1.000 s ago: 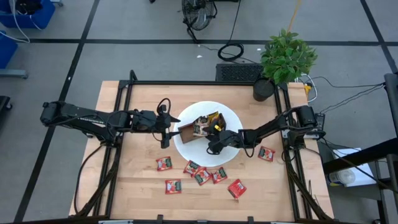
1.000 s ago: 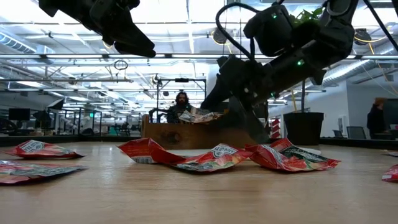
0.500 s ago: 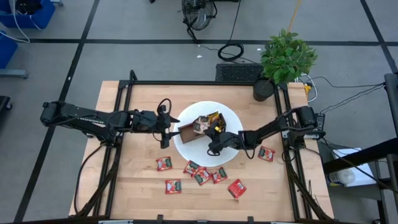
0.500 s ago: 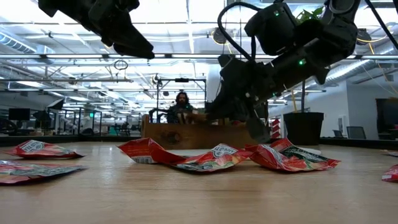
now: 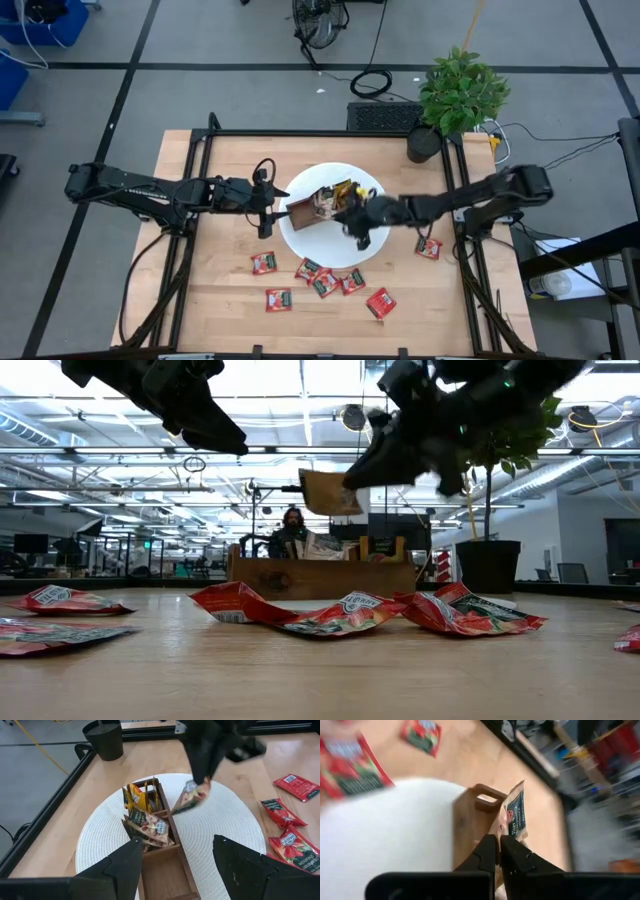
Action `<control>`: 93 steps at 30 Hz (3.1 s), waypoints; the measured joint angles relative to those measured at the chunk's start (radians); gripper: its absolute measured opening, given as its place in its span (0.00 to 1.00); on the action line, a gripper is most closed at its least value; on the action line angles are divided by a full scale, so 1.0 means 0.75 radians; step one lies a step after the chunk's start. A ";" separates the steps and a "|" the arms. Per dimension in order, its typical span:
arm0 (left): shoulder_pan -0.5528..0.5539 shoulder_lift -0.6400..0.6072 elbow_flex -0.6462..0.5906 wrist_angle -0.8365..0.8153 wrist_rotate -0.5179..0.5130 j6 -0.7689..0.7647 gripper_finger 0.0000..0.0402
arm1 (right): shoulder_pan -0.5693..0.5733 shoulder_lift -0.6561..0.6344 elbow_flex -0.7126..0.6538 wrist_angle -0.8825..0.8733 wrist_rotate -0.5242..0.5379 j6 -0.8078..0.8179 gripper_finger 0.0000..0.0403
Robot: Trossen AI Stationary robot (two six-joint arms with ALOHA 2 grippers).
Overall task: Pick & Place Tea
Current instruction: Put the brown tea bag into the middle section of the wooden organizer
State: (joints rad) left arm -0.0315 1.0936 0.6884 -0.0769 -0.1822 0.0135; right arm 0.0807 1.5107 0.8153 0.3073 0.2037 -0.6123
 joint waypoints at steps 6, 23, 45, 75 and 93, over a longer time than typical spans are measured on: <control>0.001 0.000 0.000 0.053 0.000 -0.007 0.60 | -0.235 -0.066 0.101 -0.309 -0.516 0.331 0.00; 0.006 0.104 -0.002 0.137 -0.002 0.069 0.60 | -0.467 0.087 0.106 -0.216 -0.943 0.465 0.00; 0.037 0.122 0.000 0.126 -0.002 0.050 0.60 | -0.474 0.327 0.181 -0.124 -0.786 0.368 0.01; 0.037 0.122 0.000 0.106 0.001 0.039 0.60 | -0.425 0.328 0.178 -0.173 -0.583 0.420 0.27; 0.037 0.122 0.000 0.107 0.001 0.035 0.60 | -0.295 0.240 0.178 -0.178 -0.334 0.395 0.55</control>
State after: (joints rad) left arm -0.0040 1.1854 0.6884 0.0037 -0.1814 0.0399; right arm -0.1408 1.6908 0.9485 0.1741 -0.0468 -0.3162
